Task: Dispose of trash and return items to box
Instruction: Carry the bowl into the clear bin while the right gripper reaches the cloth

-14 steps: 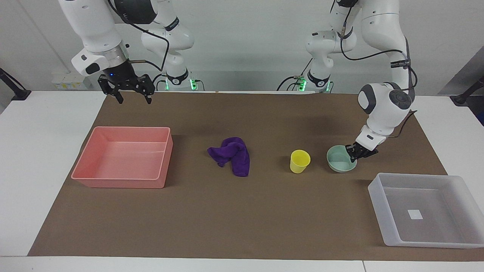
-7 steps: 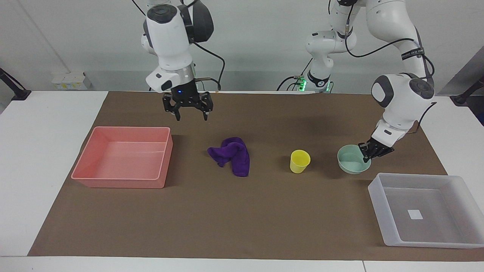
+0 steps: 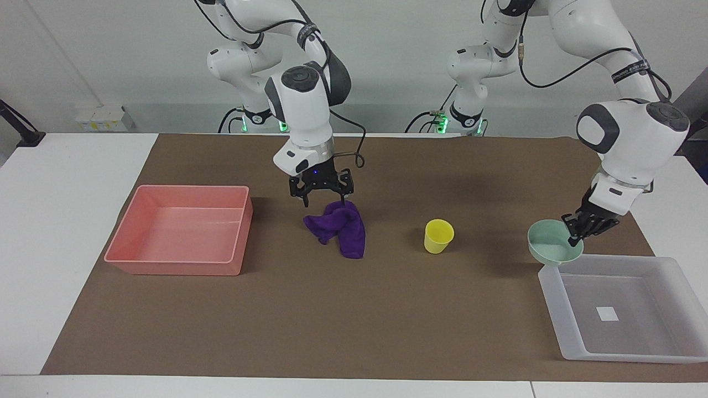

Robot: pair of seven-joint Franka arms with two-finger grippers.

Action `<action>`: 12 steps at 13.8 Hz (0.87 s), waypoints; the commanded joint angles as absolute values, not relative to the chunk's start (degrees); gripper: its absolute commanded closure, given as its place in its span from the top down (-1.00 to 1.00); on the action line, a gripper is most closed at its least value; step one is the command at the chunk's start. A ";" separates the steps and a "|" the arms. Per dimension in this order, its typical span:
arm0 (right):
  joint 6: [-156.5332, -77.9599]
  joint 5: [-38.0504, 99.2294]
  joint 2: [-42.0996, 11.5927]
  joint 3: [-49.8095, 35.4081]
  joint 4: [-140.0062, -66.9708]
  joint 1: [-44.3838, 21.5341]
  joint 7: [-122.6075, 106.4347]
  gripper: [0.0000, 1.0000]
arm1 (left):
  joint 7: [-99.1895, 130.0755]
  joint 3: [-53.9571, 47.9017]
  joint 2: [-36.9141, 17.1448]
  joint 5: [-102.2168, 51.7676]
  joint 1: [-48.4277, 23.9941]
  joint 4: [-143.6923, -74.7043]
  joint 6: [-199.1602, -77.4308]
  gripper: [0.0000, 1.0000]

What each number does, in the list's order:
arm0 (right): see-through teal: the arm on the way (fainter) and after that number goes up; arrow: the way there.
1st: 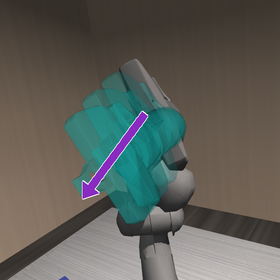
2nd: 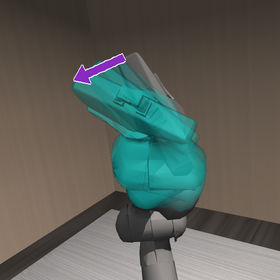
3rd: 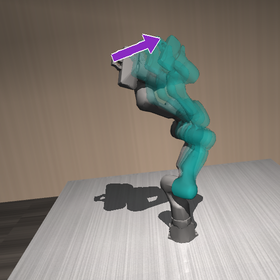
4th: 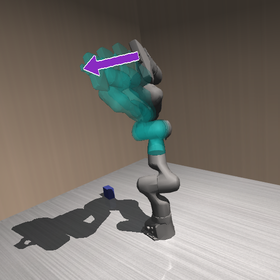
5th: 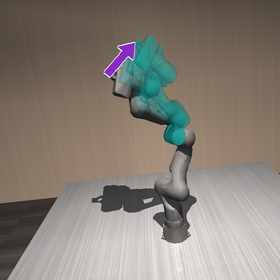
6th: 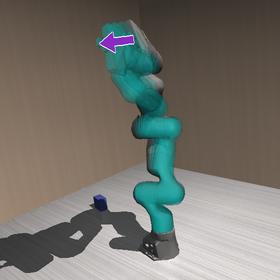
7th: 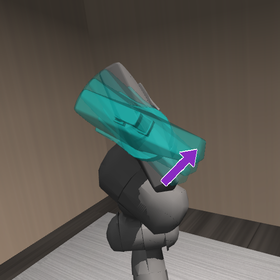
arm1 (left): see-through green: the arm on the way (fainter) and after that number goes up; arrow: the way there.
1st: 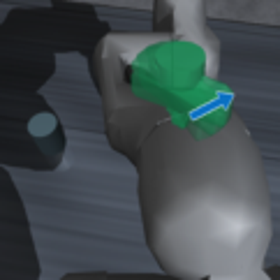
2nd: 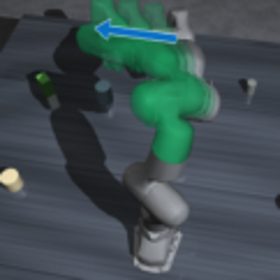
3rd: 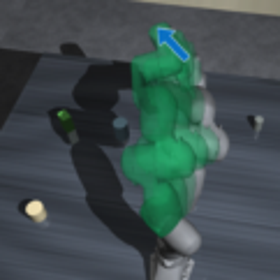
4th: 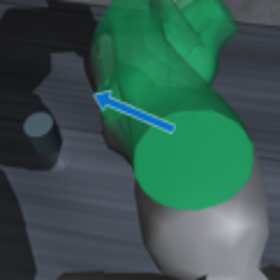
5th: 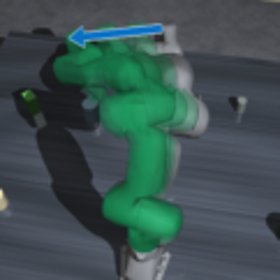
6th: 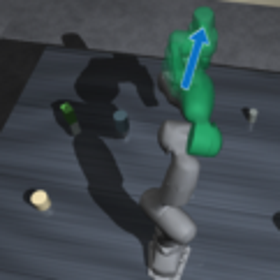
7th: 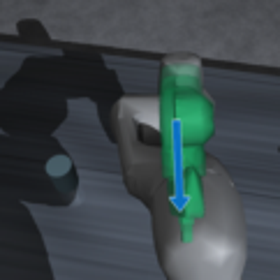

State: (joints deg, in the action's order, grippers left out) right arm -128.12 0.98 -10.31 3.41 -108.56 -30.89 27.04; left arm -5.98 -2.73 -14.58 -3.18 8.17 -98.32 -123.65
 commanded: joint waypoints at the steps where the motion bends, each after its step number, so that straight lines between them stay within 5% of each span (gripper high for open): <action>1: -131.39 1.14 -12.21 3.69 -110.38 -31.82 27.78 1.00 | -7.21 -3.08 -23.09 -3.69 9.93 -83.97 -116.82 -1.00; 5: -140.60 0.35 -14.58 3.69 -115.84 -34.18 27.60 1.00 | -7.12 -3.51 -33.63 -2.91 12.12 -69.03 -113.38 -1.00; 12: -142.56 -5.10 -17.76 3.78 -117.86 -34.98 24.61 1.00 | -6.94 -3.61 -42.00 -2.46 13.10 -60.03 -111.61 -1.00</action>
